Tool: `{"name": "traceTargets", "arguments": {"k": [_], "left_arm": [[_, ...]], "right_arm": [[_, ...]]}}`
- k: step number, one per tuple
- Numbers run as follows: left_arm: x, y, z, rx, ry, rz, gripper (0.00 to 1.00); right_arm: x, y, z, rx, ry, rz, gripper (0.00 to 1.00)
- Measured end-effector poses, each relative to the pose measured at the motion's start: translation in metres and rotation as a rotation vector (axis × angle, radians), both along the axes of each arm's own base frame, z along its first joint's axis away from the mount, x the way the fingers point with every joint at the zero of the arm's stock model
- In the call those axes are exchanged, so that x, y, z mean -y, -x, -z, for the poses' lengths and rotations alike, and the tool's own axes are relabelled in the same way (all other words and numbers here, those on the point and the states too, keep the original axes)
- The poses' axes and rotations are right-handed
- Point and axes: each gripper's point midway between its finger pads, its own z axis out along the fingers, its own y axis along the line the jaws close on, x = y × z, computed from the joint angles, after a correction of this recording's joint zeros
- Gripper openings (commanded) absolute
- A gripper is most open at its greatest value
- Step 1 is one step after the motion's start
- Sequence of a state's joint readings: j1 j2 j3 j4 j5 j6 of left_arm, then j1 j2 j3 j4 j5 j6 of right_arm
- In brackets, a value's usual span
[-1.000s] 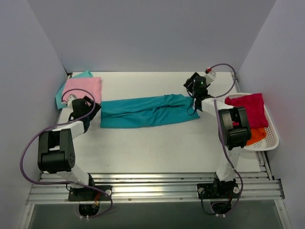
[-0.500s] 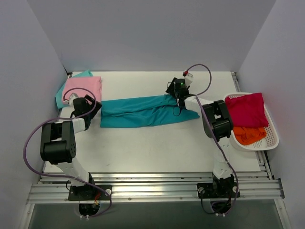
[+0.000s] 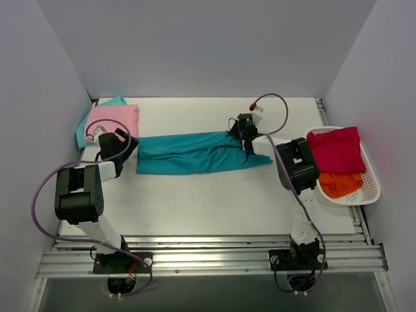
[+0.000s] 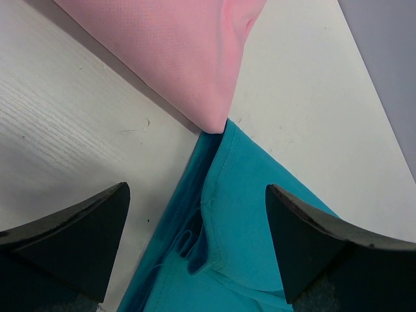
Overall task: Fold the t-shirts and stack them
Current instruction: Fold the tshirt
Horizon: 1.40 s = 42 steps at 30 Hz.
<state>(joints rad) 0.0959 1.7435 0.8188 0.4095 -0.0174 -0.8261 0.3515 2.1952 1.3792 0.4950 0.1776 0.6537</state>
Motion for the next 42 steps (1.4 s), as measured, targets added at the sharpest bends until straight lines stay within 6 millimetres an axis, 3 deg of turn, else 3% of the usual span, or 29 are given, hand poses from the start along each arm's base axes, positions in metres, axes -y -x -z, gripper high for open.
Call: {"name": "traceTargets", "arguments": {"k": [1, 3, 4, 12, 18, 23, 25, 27, 28, 31, 36, 39, 42], "left_arm": [[0.0, 0.0, 0.0, 0.0, 0.0, 0.0, 0.94], [0.0, 0.0, 0.0, 0.0, 0.0, 0.0, 0.94], [0.0, 0.0, 0.0, 0.0, 0.0, 0.0, 0.94], [-0.001, -0.001, 0.0, 0.004, 0.0, -0.002, 0.94], [-0.002, -0.001, -0.001, 0.005, 0.0, -0.003, 0.94], [-0.002, -0.001, -0.001, 0.009, 0.0, -0.002, 0.94], [-0.001, -0.002, -0.001, 0.01, 0.001, -0.001, 0.94], [-0.001, -0.001, -0.001, 0.009, 0.001, 0.0, 0.94], [-0.001, -0.001, -0.001, 0.009, 0.002, 0.001, 0.94], [-0.001, -0.001, 0.0, 0.008, 0.005, 0.005, 0.94], [-0.001, -0.002, -0.002, 0.017, 0.014, 0.012, 0.94], [-0.002, -0.002, -0.002, 0.02, 0.015, 0.012, 0.94], [-0.002, -0.002, -0.003, 0.025, 0.016, 0.014, 0.94]], "right_arm": [[0.0, 0.002, 0.0, -0.002, 0.002, 0.0, 0.29], [-0.001, 0.006, -0.002, -0.002, 0.007, -0.004, 0.05], [-0.002, 0.006, -0.004, 0.0, 0.006, -0.003, 0.0], [-0.003, 0.014, -0.022, 0.023, 0.009, 0.0, 0.0], [-0.006, 0.022, -0.049, 0.061, 0.014, -0.001, 0.0], [-0.009, 0.045, -0.071, 0.081, 0.026, -0.008, 0.0], [-0.01, 0.062, -0.074, 0.078, 0.044, -0.001, 0.09], [-0.016, 0.084, -0.07, 0.065, 0.059, 0.015, 0.29], [-0.022, 0.098, -0.066, 0.054, 0.069, 0.013, 0.49], [-0.036, 0.141, -0.042, 0.005, 0.119, 0.001, 0.68], [-0.041, 0.2, 0.001, -0.103, 0.232, -0.019, 0.7], [-0.032, 0.211, 0.006, -0.117, 0.268, 0.013, 0.7], [-0.023, 0.207, -0.007, -0.088, 0.279, 0.057, 0.7]]}}
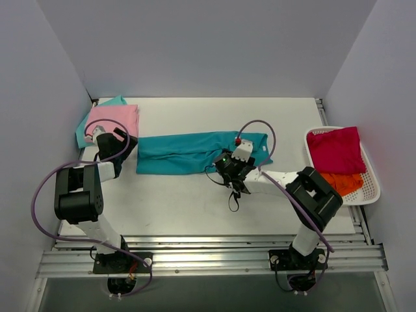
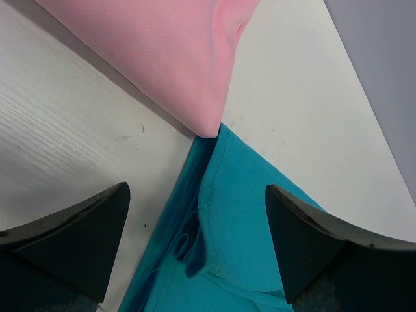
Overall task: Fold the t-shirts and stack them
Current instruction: Fold the tshirt
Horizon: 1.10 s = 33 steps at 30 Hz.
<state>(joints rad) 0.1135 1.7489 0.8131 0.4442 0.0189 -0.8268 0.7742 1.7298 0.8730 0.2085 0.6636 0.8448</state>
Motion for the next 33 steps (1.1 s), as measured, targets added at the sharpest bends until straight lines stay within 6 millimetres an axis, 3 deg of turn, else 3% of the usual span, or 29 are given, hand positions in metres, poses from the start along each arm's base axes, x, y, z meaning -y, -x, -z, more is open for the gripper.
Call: {"name": "traceTargets", "arguments": {"k": [5, 9, 14, 20, 25, 33], "left_arm": [[0.001, 0.0, -0.001, 0.006, 0.003, 0.007, 0.94], [0.002, 0.0, -0.001, 0.007, 0.004, 0.01, 0.94], [0.002, -0.001, -0.002, 0.012, 0.005, 0.012, 0.94], [0.003, -0.001, -0.002, 0.016, 0.005, 0.014, 0.94], [0.003, -0.002, -0.003, 0.02, 0.005, 0.014, 0.94], [0.003, -0.001, -0.002, 0.021, 0.005, 0.014, 0.94]], "right_arm": [[0.008, -0.037, -0.04, 0.084, -0.039, 0.069, 0.69], [0.033, -0.077, -0.067, 0.149, -0.077, 0.155, 0.69], [0.06, -0.095, -0.045, 0.109, -0.057, 0.207, 0.67], [0.054, -0.092, -0.007, 0.021, -0.04, 0.17, 0.66], [0.045, -0.095, -0.001, 0.006, -0.054, 0.148, 0.65], [0.04, -0.099, -0.009, 0.022, -0.072, 0.137, 0.64]]}}
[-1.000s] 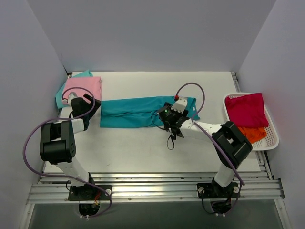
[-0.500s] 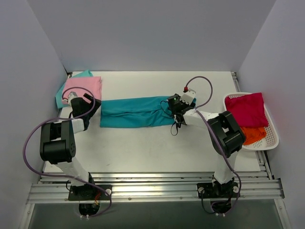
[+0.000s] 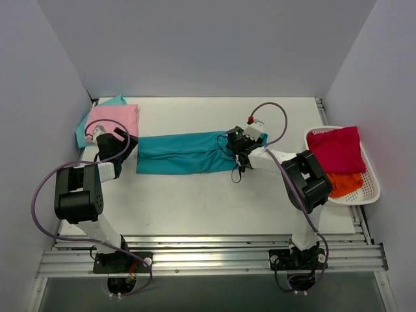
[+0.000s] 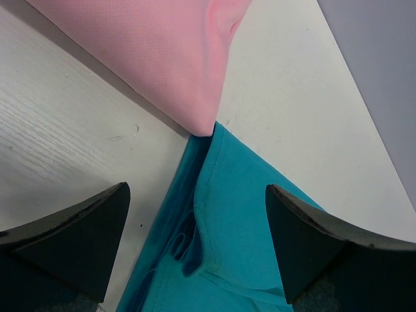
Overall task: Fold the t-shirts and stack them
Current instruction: Fold the tshirt
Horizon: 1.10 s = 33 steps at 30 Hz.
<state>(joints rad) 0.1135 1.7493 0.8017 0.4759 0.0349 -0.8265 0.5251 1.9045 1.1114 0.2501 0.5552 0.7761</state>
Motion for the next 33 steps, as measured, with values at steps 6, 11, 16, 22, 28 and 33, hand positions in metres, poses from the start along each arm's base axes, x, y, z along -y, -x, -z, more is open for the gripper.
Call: {"name": "traceTargets", "arguments": {"k": [6, 11, 16, 22, 28, 33], "left_arm": [[0.0, 0.001, 0.001, -0.003, 0.0, 0.0, 0.94], [0.0, 0.001, 0.001, 0.002, 0.0, 0.001, 0.94], [0.0, 0.002, 0.002, -0.002, 0.001, 0.001, 0.94], [0.0, 0.001, 0.001, 0.005, 0.0, 0.001, 0.94], [0.0, 0.001, 0.001, 0.006, 0.0, 0.001, 0.94], [0.0, 0.001, 0.001, 0.006, 0.0, 0.001, 0.94]], "right_arm": [[-0.012, -0.016, -0.022, 0.047, -0.029, -0.018, 0.63], [-0.019, -0.028, -0.038, 0.081, -0.049, -0.026, 0.63], [-0.024, -0.033, -0.042, 0.089, -0.06, -0.034, 0.62], [-0.025, -0.033, -0.042, 0.085, -0.064, -0.042, 0.62], [-0.025, -0.032, -0.041, 0.082, -0.062, -0.045, 0.62], [-0.025, -0.031, -0.038, 0.077, -0.062, -0.047, 0.62]]}}
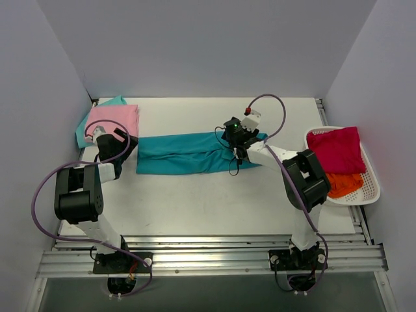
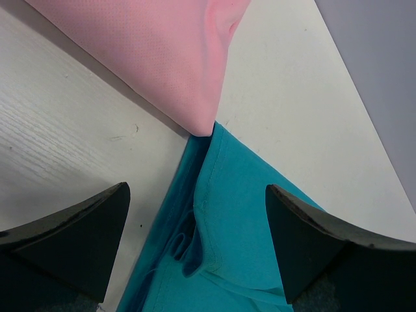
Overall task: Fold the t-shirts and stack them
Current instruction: Fold the tshirt
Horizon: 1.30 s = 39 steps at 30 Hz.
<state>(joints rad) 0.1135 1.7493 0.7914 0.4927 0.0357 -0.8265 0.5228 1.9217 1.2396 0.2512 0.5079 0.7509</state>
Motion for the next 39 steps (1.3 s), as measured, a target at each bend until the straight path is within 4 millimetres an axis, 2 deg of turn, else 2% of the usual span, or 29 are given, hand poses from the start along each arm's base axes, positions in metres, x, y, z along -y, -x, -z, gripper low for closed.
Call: {"name": "traceTargets", "arguments": {"k": [10, 17, 19, 21, 22, 23, 25, 34, 39], "left_arm": [[0.001, 0.001, 0.001, 0.001, 0.001, 0.002, 0.94], [0.001, 0.001, 0.001, 0.004, 0.001, 0.003, 0.94], [0.001, 0.001, 0.001, 0.005, 0.001, 0.003, 0.94], [0.001, 0.001, 0.001, 0.005, 0.001, 0.003, 0.94], [0.001, 0.001, 0.001, 0.005, 0.001, 0.003, 0.94], [0.001, 0.001, 0.001, 0.005, 0.001, 0.003, 0.94], [0.001, 0.001, 0.001, 0.005, 0.001, 0.003, 0.94], [0.001, 0.0, 0.0, 0.008, 0.0, 0.003, 0.94], [0.001, 0.0, -0.001, 0.015, -0.001, 0.003, 0.94]], "right_arm": [[0.029, 0.006, 0.04, -0.071, 0.024, 0.035, 0.59], [0.036, 0.003, 0.041, -0.068, 0.019, 0.05, 0.57], [0.037, 0.003, 0.042, -0.068, 0.018, 0.051, 0.53], [0.038, 0.005, 0.045, -0.071, 0.02, 0.05, 0.4], [0.038, 0.006, 0.046, -0.074, 0.022, 0.049, 0.18], [0.039, 0.007, 0.047, -0.075, 0.023, 0.049, 0.09], [0.039, 0.008, 0.049, -0.081, 0.024, 0.047, 0.0], [0.041, 0.012, 0.044, -0.076, 0.022, 0.046, 0.0], [0.048, 0.022, 0.023, -0.045, 0.013, 0.058, 0.0]]}}
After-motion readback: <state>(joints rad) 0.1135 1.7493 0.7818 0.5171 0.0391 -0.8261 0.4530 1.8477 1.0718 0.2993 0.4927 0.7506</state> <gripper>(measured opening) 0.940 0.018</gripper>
